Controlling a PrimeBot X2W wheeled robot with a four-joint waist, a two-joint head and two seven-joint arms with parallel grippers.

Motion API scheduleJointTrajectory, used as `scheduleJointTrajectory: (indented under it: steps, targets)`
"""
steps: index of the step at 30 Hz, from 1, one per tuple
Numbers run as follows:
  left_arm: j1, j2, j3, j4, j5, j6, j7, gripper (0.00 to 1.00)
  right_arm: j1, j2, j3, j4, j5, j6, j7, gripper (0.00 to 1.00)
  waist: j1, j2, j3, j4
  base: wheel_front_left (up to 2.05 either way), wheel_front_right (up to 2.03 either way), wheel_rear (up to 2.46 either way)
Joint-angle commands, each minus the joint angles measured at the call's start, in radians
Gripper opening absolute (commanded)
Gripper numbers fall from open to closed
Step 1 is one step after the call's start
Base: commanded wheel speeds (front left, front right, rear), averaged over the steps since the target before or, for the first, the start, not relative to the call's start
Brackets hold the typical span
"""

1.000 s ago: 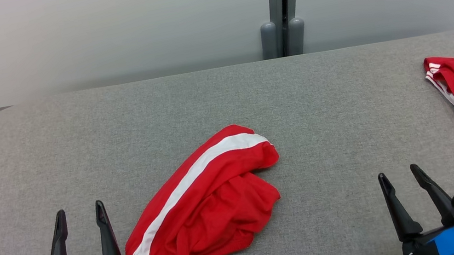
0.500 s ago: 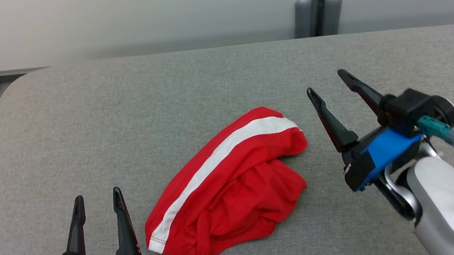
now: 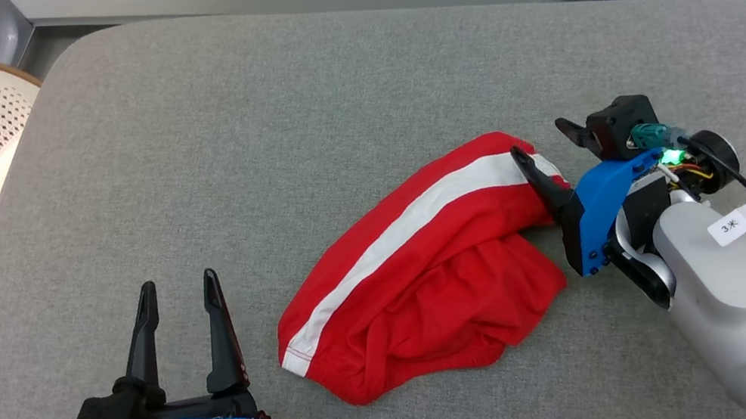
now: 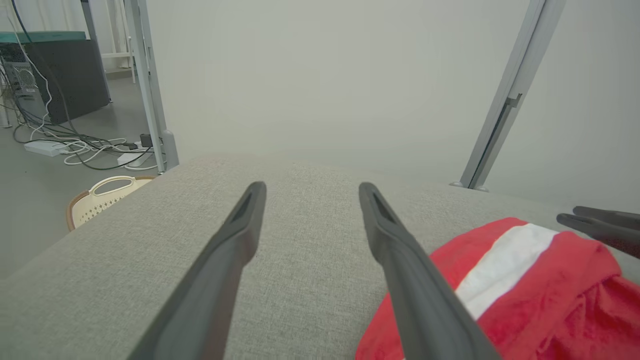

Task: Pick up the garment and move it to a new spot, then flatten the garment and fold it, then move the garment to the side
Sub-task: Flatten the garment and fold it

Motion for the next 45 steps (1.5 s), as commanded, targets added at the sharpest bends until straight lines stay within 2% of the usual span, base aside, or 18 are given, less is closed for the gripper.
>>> scheduleJointTrajectory:
  steps: [1,6,12,13,15,22,30,38,45]
  targets:
    - [-0.016,-0.002,0.0,0.0,-0.003,0.004,-0.004,1.0,-0.013,-0.003,0.002,0.017,0.004,0.0,-0.01,1.0,-0.0002,0.0,0.016,0.013,0.0,0.0,0.0]
    - [-0.021,-0.002,-0.015,-0.006,-0.024,0.016,-0.004,1.0,-0.039,0.008,0.034,0.132,0.005,0.0,-0.032,1.0,-0.0002,0.0,0.034,0.017,0.0,0.0,0.0]
    - [-0.029,-0.002,-0.021,-0.007,-0.036,0.029,-0.004,1.0,-0.046,0.031,0.122,0.205,0.003,0.0,-0.065,1.0,-0.0002,0.0,0.038,0.003,0.0,0.0,0.0]
    - [-0.032,-0.002,-0.021,-0.005,-0.036,0.028,-0.004,1.0,-0.049,0.035,0.134,0.213,0.007,0.0,-0.07,0.72,-0.0002,0.0,0.038,0.001,0.0,0.0,0.0]
    - [-0.037,-0.002,-0.024,0.0,-0.04,0.024,-0.004,1.0,-0.053,0.04,0.158,0.23,0.015,0.0,-0.076,0.0,-0.0002,0.0,0.038,-0.003,0.0,0.0,0.0]
    - [-0.035,-0.002,-0.017,0.007,-0.037,0.027,-0.004,1.0,-0.099,0.041,0.189,0.242,0.056,0.0,-0.167,0.0,-0.0002,0.0,0.028,-0.024,0.0,0.0,0.0]
    - [0.004,-0.002,0.019,0.013,-0.016,0.016,-0.004,1.0,-0.077,0.01,0.184,0.173,0.13,0.0,-0.224,0.0,-0.0002,0.0,-0.03,-0.109,0.0,0.0,0.0]
    - [0.042,-0.002,0.055,0.012,0.003,0.007,-0.004,1.0,0.076,-0.069,0.171,-0.076,0.186,0.0,-0.227,0.0,-0.0002,0.0,-0.084,-0.22,0.0,0.0,0.0]
    - [0.073,-0.002,0.073,0.015,0.012,-0.001,-0.004,1.0,0.329,-0.139,0.105,-0.318,0.202,0.0,-0.227,0.0,-0.0002,0.0,-0.112,-0.288,0.0,0.0,0.0]
